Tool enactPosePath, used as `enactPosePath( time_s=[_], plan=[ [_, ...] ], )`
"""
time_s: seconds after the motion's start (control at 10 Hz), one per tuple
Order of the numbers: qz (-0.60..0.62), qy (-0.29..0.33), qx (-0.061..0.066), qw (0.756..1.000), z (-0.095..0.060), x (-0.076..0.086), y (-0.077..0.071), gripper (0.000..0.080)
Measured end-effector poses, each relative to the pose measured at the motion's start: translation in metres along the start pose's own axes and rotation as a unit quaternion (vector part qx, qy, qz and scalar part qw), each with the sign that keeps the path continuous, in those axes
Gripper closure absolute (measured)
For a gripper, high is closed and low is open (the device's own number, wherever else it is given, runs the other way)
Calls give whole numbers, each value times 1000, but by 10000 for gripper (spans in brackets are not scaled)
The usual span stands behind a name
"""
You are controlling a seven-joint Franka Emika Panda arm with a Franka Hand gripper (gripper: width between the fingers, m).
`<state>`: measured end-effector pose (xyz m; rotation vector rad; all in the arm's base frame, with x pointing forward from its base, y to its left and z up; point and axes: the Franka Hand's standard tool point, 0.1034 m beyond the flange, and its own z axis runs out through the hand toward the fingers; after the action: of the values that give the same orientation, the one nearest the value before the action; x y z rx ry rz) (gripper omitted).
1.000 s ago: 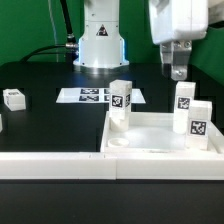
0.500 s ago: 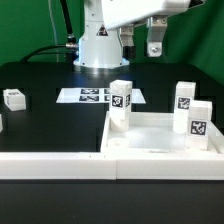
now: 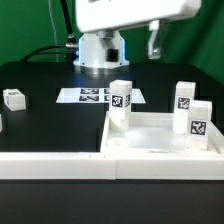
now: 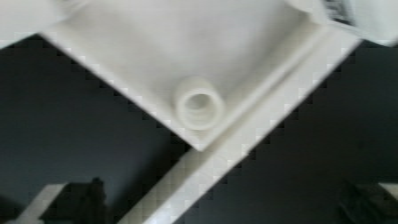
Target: Assemble square table
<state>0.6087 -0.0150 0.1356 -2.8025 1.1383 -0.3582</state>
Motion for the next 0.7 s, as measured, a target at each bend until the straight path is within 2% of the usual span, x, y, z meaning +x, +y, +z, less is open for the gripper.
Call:
enactPosePath(
  time_s=[0.1,0.3,0.4,0.7],
  plan=[
    [-48,-5,-4,999,0,-2,19,151],
    [-132,-6,-11,991,2,0,46,151],
    [-171,-2,-15,985,5,2,53,151],
    [-252,-3,-18,967,5,3,53,151]
  ],
)
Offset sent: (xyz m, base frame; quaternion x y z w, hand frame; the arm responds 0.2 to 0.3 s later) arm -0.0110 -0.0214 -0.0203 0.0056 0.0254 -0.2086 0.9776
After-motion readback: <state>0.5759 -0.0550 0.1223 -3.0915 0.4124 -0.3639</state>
